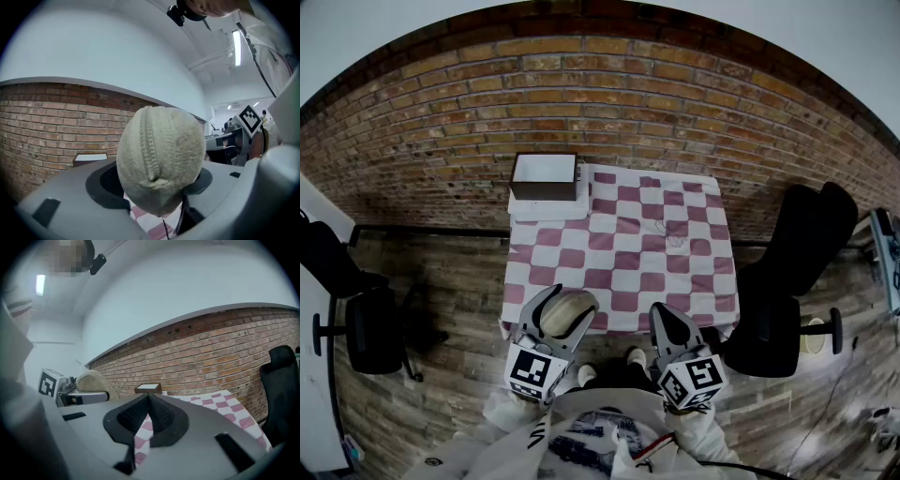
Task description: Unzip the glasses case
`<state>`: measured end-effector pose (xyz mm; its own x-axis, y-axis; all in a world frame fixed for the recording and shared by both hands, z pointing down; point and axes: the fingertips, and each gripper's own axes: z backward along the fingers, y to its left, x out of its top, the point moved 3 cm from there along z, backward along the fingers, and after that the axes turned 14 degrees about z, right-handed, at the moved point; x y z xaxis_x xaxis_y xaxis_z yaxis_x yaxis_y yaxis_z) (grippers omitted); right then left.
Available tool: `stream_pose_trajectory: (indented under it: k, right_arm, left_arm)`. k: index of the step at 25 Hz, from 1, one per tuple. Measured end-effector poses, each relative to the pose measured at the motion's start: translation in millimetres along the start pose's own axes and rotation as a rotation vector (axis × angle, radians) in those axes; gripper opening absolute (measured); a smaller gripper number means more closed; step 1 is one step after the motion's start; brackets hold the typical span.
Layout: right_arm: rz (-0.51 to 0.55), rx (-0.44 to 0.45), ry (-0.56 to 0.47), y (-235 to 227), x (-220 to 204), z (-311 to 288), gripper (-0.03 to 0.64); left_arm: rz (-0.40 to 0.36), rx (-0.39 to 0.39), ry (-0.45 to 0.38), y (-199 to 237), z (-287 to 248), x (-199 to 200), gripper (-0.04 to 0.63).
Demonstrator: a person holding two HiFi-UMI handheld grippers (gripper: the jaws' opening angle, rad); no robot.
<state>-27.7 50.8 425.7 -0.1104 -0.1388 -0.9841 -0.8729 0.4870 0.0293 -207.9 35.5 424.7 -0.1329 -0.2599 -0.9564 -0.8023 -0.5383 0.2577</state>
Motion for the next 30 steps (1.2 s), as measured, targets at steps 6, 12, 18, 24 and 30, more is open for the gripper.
stream_pose_trajectory:
  k: [6, 12, 18, 24, 30]
  right_arm:
    - [-0.005, 0.003, -0.015, -8.3, 7.6, -7.3, 0.012]
    - [-0.003, 0.02, -0.038, -32.5, 15.8, -29.5, 0.014]
    - [-0.019, 0.078, -0.048, -56.4, 20.5, -56.8, 0.014]
    - [-0.014, 0.146, -0.059, -82.6, 24.3, -77.3, 0.014]
    - [0.01, 0.213, -0.075, -116.9, 25.9, -87.9, 0.014]
  left_arm:
    - [-0.017, 0.006, -0.003, 3.2, -10.7, 9.5, 0.298]
    - [-0.035, 0.019, -0.007, 6.5, -37.5, 22.9, 0.298]
    - [-0.048, 0.056, -0.01, 9.7, -64.6, 35.5, 0.298]
    - [-0.06, 0.104, -0.012, 7.6, -92.7, 47.9, 0.298]
    - [-0.059, 0.142, -0.034, -3.5, -125.0, 59.8, 0.298]
